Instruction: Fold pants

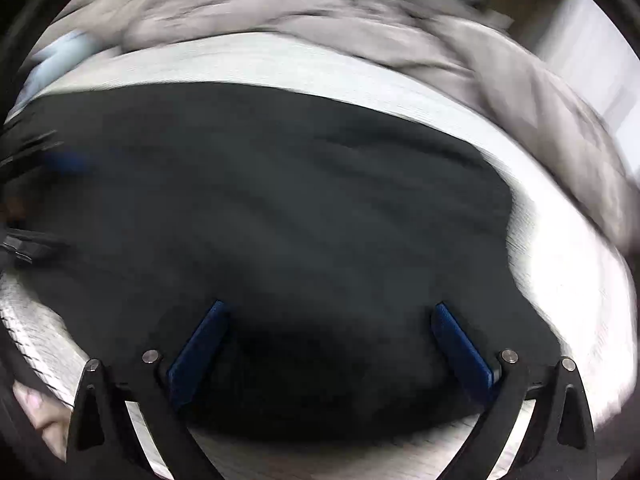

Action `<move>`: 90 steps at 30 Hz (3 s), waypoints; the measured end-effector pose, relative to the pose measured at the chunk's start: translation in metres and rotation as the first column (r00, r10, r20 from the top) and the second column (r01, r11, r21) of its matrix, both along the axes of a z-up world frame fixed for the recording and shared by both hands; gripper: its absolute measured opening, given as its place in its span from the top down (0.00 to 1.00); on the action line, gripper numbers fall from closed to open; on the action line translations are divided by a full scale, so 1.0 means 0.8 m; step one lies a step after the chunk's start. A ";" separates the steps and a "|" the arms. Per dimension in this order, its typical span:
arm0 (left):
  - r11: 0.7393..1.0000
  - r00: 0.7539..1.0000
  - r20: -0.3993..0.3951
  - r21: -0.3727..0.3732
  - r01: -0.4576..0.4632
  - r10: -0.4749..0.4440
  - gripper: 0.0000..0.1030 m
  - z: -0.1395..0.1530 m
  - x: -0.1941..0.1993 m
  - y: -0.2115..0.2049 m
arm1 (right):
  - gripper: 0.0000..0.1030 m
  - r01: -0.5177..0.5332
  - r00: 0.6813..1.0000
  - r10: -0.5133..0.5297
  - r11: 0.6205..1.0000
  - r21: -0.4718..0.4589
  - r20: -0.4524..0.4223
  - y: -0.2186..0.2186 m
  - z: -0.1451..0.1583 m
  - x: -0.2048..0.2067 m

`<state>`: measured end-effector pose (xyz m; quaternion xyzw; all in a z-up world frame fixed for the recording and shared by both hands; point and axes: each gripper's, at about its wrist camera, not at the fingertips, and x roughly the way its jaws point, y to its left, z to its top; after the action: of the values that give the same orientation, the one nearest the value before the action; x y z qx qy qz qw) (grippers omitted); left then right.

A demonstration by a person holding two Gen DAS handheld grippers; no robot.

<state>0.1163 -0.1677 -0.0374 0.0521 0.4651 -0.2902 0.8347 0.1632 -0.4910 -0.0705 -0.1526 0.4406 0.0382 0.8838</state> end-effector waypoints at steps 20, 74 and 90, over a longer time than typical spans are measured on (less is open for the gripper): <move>0.983 0.983 -0.008 0.034 -0.182 0.182 0.00 0.002 0.058 0.005 | 0.34 0.234 0.967 -0.239 0.970 0.061 0.089 -0.086 -0.001 0.057; 0.868 0.891 0.086 0.202 -0.453 0.445 0.01 0.003 -0.034 0.261 | 0.17 -0.356 0.935 0.356 0.934 -0.044 -0.009 0.312 0.006 0.051; 0.926 0.941 0.032 0.169 -0.337 0.337 0.24 0.032 0.019 0.220 | 0.13 -0.332 0.937 0.346 0.923 0.195 -0.041 0.329 0.035 0.072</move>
<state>0.1315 0.0087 -0.0121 0.0439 0.4894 -0.1012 0.8650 0.2209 -0.2275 -0.0426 -0.1421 0.4346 0.2369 0.8572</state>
